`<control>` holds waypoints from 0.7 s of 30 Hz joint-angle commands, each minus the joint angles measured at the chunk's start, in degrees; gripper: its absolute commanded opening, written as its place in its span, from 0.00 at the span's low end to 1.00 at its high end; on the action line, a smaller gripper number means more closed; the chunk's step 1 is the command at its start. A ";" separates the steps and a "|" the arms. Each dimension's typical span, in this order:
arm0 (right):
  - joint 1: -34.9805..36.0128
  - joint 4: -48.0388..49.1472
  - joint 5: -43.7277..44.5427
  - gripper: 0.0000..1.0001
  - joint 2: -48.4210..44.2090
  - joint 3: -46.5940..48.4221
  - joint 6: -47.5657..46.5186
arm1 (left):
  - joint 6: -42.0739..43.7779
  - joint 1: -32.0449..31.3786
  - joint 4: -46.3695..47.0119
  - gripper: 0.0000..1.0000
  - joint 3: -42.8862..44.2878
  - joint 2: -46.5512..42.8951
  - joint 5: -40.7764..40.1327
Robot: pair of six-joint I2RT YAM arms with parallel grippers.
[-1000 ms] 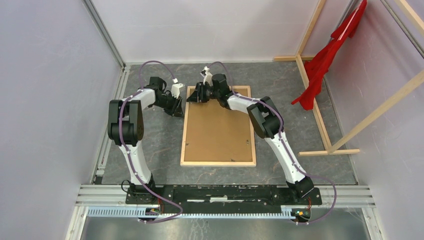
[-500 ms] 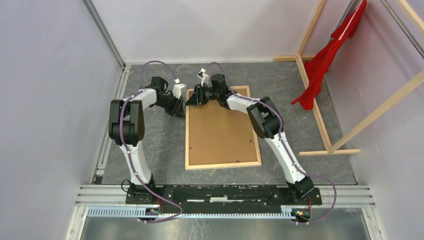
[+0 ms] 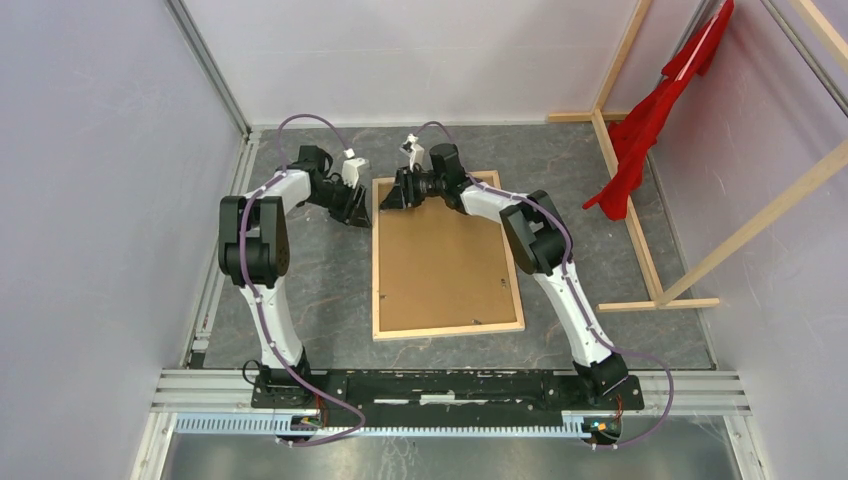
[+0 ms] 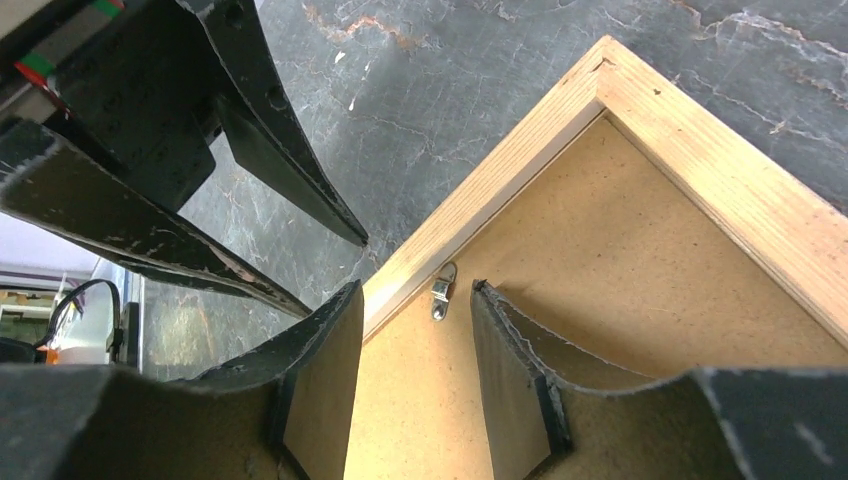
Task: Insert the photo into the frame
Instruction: Install the photo frame at the center of the board.
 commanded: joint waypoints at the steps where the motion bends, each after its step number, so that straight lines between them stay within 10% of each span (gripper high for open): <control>1: -0.30 -2.50 -1.44 0.51 -2.49 0.31 -3.42 | -0.28 0.20 -2.87 0.54 2.48 -0.11 5.36; 21: -0.09 -0.30 -6.53 0.50 3.09 4.35 -2.78 | -0.90 -0.31 -5.13 0.32 5.85 7.10 6.39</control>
